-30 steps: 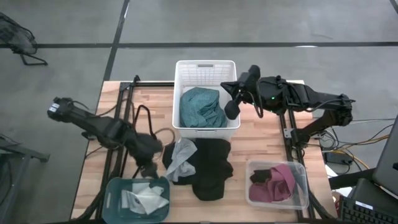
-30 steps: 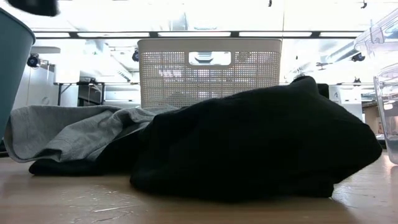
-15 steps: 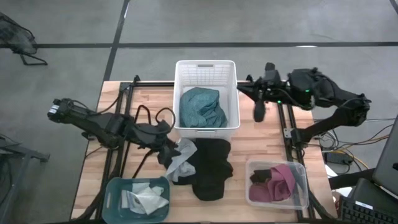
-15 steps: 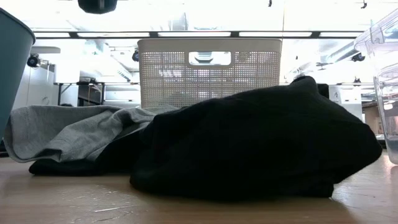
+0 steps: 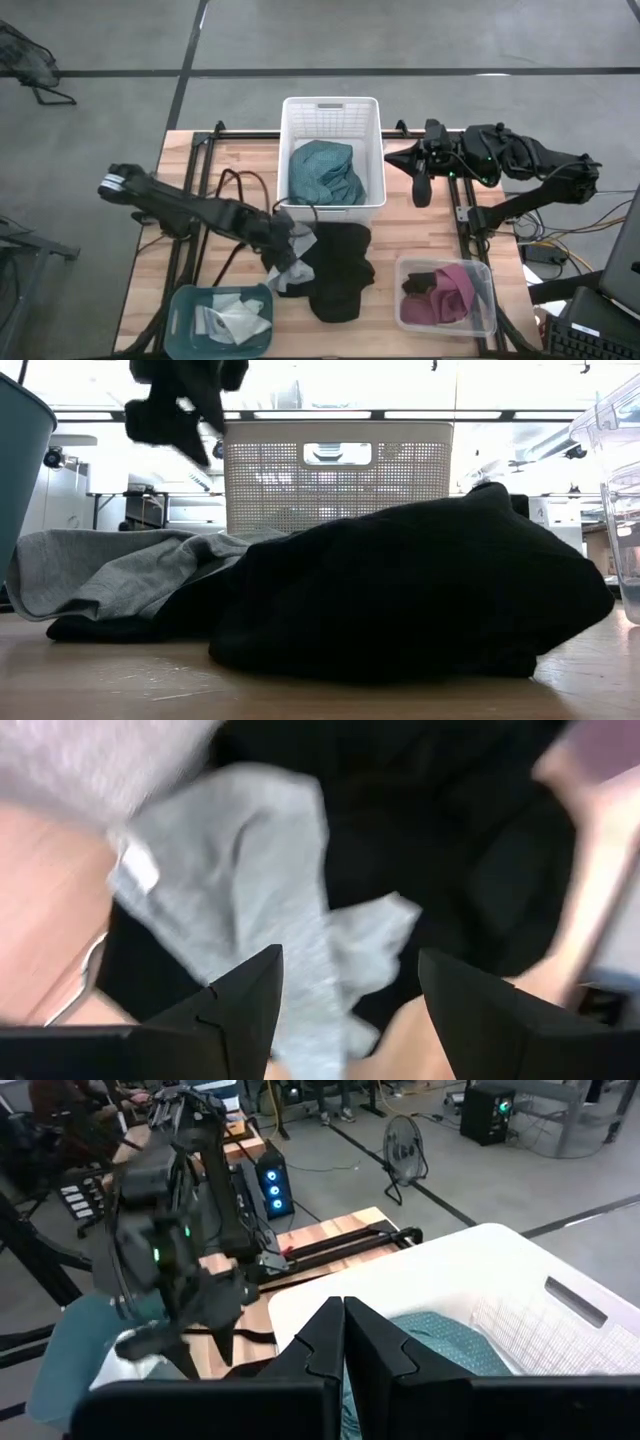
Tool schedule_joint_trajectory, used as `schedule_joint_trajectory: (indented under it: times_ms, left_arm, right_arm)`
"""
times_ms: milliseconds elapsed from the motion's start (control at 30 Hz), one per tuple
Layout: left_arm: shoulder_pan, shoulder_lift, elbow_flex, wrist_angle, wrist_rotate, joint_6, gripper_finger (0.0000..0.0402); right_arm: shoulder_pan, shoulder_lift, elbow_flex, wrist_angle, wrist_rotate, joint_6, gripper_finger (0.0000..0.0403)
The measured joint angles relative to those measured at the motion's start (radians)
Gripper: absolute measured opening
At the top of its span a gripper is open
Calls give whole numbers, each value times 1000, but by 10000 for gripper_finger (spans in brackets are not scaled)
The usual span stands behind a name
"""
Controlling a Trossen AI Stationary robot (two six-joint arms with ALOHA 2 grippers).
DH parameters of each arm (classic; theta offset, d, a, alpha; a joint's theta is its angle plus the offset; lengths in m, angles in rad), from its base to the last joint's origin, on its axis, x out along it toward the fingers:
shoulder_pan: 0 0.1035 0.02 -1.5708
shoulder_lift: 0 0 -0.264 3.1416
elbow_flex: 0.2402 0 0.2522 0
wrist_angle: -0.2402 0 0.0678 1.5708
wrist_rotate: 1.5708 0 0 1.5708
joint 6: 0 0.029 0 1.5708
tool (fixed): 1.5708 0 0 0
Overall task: Pick & Place Cloths
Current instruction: Put the gray underwear into the transparent bin
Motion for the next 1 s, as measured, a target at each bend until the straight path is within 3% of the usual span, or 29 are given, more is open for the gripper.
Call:
schedule_joint_trajectory:
  times_ms: [500, 700, 833, 1000]
  left_arm:
    - [2, 227, 0, -62, 12, -13, 238]
    - [5, 289, 0, -36, 95, 75, 232]
    - [6, 295, 0, -25, 99, 112, 185]
    - [8, 280, -1, -11, 99, 179, 64]
  right_arm:
    - [7, 11, 1, 30, 1, -14, 8]
    - [7, 11, 1, 34, 2, -14, 8]
    - [7, 11, 1, 35, 2, -14, 8]
    - [7, 13, 1, 36, 2, -3, 8]
